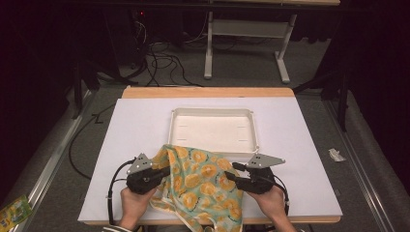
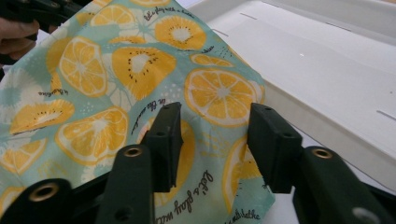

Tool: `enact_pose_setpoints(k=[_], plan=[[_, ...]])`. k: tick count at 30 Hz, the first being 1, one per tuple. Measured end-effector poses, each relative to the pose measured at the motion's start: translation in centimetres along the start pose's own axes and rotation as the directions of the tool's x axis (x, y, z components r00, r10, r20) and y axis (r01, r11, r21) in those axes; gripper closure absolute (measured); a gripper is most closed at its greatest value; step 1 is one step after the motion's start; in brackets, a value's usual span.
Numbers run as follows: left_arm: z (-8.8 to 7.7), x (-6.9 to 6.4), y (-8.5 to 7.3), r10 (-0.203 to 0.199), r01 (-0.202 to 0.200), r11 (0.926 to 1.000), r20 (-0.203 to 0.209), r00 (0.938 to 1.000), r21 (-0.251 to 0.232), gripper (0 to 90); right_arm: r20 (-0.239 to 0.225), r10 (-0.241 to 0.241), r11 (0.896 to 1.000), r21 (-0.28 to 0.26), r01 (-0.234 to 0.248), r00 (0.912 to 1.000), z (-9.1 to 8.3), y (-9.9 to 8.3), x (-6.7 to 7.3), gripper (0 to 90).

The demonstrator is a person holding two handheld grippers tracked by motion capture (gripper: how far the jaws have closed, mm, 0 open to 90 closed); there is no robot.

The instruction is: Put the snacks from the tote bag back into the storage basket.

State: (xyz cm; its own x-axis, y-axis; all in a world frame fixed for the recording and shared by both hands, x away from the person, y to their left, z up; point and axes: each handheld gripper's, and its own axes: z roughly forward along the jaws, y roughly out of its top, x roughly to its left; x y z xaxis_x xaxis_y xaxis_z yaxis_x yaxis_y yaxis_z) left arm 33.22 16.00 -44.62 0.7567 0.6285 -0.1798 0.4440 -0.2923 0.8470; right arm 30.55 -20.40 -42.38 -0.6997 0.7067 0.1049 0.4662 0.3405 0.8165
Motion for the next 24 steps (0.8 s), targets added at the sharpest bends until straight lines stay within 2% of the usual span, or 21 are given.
enact_pose_setpoints(k=[9,10,13,17,20,24], plan=[[0.07,-0.02,0.03,-0.001,0.001,1.0000,0.000,1.0000,-0.004,90.0,-0.032,-0.012,1.000,0.009,0.013,0.9994,0.13,0.22,-0.30,74.8],[0.07,-0.02,0.03,-0.001,0.001,1.0000,0.000,1.0000,-0.004,90.0,-0.032,-0.012,1.000,0.009,0.013,0.9994,0.13,0.22,-0.30,74.8],[0.00,-0.01,0.04,-0.003,0.003,1.0000,-0.001,1.0000,-0.007,90.0,-0.030,-0.019,1.000,0.013,0.020,0.9994,0.11,0.32,-0.29,83.5],[-0.04,-0.05,0.09,-0.004,0.004,0.9999,0.002,1.0000,-0.010,90.0,-0.028,-0.028,0.999,0.018,0.028,0.9992,0.02,0.39,-0.40,89.8],[-0.10,-0.11,0.15,0.000,0.000,0.9999,0.003,1.0000,-0.013,90.0,-0.018,-0.035,0.999,0.017,0.035,0.9992,-0.17,0.37,-0.37,90.0],[-0.22,-0.16,0.24,0.001,-0.001,0.9998,0.003,1.0000,-0.018,90.0,-0.007,-0.028,1.000,-0.012,0.028,0.9996,-0.60,0.37,-0.55,90.0]])
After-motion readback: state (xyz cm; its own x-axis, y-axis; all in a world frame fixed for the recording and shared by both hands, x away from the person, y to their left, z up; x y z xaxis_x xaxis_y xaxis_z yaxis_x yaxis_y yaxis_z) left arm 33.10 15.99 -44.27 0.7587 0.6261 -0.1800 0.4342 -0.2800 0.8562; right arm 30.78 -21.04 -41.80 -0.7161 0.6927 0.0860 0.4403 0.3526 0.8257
